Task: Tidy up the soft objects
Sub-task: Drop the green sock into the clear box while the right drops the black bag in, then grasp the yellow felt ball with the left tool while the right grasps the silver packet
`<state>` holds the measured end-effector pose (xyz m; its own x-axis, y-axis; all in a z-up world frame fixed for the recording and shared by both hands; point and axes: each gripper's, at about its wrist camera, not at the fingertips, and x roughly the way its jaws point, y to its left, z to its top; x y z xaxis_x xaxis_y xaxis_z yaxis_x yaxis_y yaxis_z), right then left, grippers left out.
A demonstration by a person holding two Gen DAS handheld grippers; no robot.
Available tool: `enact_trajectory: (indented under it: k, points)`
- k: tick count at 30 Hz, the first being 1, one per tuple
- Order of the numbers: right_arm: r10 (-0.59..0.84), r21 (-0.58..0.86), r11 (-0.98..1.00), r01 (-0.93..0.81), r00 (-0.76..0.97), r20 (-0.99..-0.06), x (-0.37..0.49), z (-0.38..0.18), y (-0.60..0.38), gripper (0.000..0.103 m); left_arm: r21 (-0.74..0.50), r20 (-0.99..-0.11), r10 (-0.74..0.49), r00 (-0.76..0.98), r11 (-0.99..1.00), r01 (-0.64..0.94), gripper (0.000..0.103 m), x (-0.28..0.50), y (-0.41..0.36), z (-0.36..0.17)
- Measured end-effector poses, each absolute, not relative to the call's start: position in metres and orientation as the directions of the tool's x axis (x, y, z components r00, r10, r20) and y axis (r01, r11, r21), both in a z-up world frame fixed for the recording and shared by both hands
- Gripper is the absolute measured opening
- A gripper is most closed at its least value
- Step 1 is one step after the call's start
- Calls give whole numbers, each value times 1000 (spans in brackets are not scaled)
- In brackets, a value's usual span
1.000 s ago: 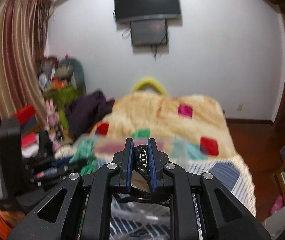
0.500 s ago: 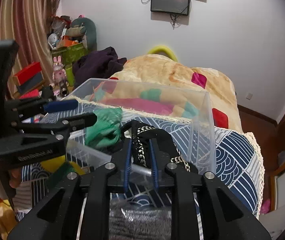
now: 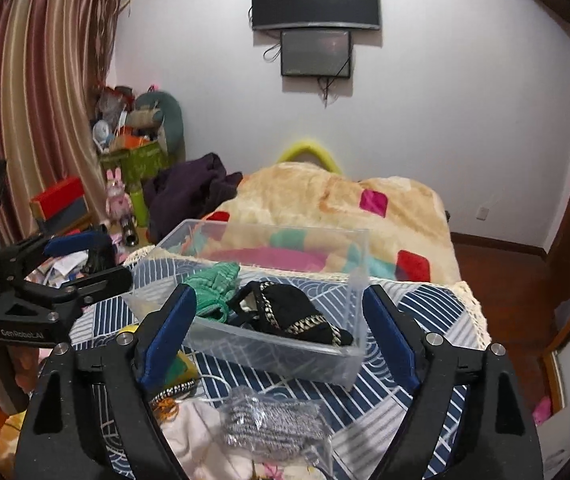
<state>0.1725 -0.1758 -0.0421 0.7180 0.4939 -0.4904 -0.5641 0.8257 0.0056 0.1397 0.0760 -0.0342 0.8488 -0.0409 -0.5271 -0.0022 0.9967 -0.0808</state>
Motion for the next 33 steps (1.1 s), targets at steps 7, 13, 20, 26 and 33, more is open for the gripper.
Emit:
enact_trajectory:
  k: [7,13,20,26,33]
  points:
    - [443,-20,837,-546,699,-561,165,-76,-182,84,-59,-576,-14,817,998,-25,100,118,81,-65]
    - [443,58,840,-539,620,-648,173,-116,-185,84,-61,-600,7,800,997,-55,86,110,88,-93]
    - [470,128,829,-544,555,-687,180,-135,-181,81,-100,-656,-32,755,994,-45,72,121,90,-118]
    - [489,172,821,-544,517,-702,179,-144,-180,54,-150,-687,-77,723,988,-38,48,131,90,-134]
    - [493,157,825,-543,556,-669,171,-133,-187,34,-152,-671,-80,737,988,-32,44,122,87,-133]
